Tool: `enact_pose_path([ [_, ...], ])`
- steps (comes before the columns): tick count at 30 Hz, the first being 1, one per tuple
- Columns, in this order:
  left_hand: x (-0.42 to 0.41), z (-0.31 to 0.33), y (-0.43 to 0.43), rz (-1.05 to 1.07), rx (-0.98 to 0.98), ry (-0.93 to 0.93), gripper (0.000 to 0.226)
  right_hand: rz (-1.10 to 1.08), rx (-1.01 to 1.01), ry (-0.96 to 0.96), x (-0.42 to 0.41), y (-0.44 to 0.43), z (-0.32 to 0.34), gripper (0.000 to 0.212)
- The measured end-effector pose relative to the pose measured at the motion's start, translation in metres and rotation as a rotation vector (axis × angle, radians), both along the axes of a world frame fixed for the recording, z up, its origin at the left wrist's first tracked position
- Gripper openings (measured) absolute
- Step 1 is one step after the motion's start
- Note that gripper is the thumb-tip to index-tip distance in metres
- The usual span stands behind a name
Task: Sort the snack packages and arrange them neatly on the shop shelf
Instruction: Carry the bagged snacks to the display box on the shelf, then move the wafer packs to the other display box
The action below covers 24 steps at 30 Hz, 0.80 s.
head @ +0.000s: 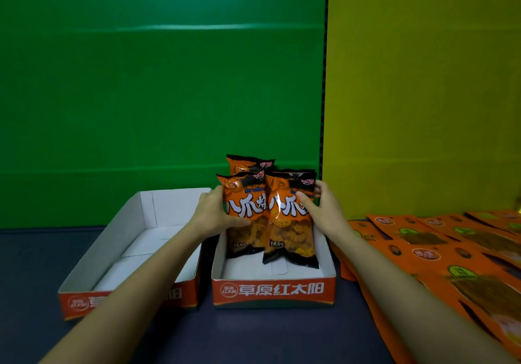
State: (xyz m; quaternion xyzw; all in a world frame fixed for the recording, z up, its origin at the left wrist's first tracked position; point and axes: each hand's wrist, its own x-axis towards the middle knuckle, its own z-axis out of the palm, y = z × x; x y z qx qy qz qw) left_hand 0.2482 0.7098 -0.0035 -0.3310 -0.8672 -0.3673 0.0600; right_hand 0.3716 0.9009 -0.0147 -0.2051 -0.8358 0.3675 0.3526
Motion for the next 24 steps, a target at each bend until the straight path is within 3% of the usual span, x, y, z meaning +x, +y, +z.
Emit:
enact_pose_path([
  [6, -0.002, 0.004, -0.003, 0.048, -0.077, 0.072, 0.071, -0.08, 0.144, 0.037, 0.008, -0.002, 0.007, 0.075],
  [10, 0.004, 0.008, -0.013, 0.082, -0.056, 0.164, 0.064, -0.115, 0.362, 0.123, 0.014, -0.017, 0.022, 0.053],
  [14, 0.013, 0.015, -0.047, 0.187, -0.044, 0.396, 0.04, 0.056, 0.51, 0.17, 0.011, -0.053, 0.043, 0.03],
  [17, 0.015, 0.017, -0.088, 0.303, -0.062, 0.518, 0.031, 0.234, 0.595, 0.065, -0.005, -0.092, 0.052, 0.028],
  [24, 0.006, 0.009, -0.223, 0.565, -0.243, 0.573, 0.026, 0.575, 0.733, -0.159, -0.054, -0.214, 0.047, 0.029],
])
